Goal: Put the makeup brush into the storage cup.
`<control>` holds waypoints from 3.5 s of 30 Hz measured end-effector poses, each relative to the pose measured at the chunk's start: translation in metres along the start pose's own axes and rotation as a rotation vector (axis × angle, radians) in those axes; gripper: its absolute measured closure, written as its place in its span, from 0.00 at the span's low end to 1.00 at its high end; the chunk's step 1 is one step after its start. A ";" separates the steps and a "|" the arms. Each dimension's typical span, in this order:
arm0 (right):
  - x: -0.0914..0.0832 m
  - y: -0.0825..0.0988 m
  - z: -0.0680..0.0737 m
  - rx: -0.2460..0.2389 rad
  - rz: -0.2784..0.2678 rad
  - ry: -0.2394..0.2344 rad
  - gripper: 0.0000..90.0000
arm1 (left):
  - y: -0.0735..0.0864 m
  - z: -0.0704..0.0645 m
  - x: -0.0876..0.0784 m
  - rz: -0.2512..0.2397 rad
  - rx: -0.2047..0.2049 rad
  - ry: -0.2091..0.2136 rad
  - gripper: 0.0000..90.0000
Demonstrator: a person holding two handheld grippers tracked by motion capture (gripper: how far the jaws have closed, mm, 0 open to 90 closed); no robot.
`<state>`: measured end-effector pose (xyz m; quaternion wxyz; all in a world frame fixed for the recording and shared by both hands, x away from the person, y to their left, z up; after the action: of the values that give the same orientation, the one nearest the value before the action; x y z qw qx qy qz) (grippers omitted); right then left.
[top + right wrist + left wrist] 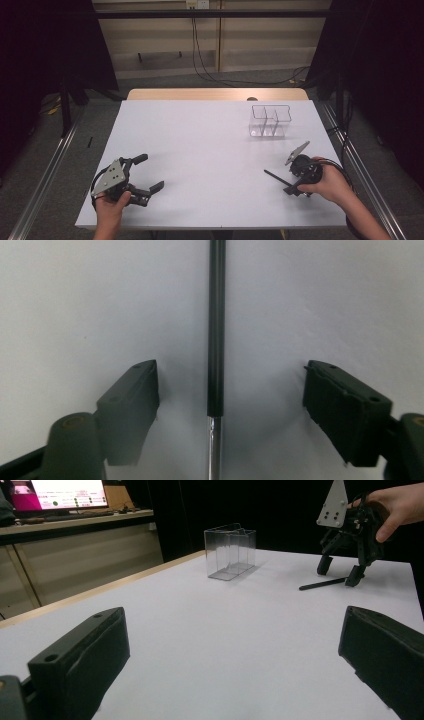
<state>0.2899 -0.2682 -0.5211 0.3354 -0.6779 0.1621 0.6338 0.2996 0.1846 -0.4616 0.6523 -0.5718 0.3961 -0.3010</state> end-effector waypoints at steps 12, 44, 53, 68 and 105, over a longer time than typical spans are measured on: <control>-0.006 0.003 0.003 0.049 0.009 -0.042 0.59 | 0.001 -0.001 0.002 0.010 0.004 0.004 0.00; -0.011 -0.009 0.005 0.024 0.042 -0.040 0.94 | 0.002 0.000 0.002 0.016 0.000 0.008 0.00; -0.017 -0.025 0.010 0.013 0.003 -0.055 0.94 | 0.002 0.000 0.002 0.010 -0.007 0.010 0.00; -0.023 -0.049 0.018 -0.044 -0.042 -0.064 0.94 | 0.002 0.001 0.002 0.015 -0.005 0.007 0.00; -0.019 -0.097 0.046 -0.157 -0.076 -0.114 0.94 | 0.004 0.003 0.004 0.015 -0.024 0.011 0.00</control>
<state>0.3155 -0.1714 -0.4776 0.3138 -0.6704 0.0668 0.6690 0.3036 0.1834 -0.4660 0.6455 -0.5750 0.4073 -0.2945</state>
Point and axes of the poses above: each handheld gripper's, and its own axes: x roughly forward along the jaws, y roughly out of its underside, z roughly to its left, the point moved 7 cm from there along x, roughly forward along the jaws, and after that the axes turned 1 degree about z, right-handed, at the moved point
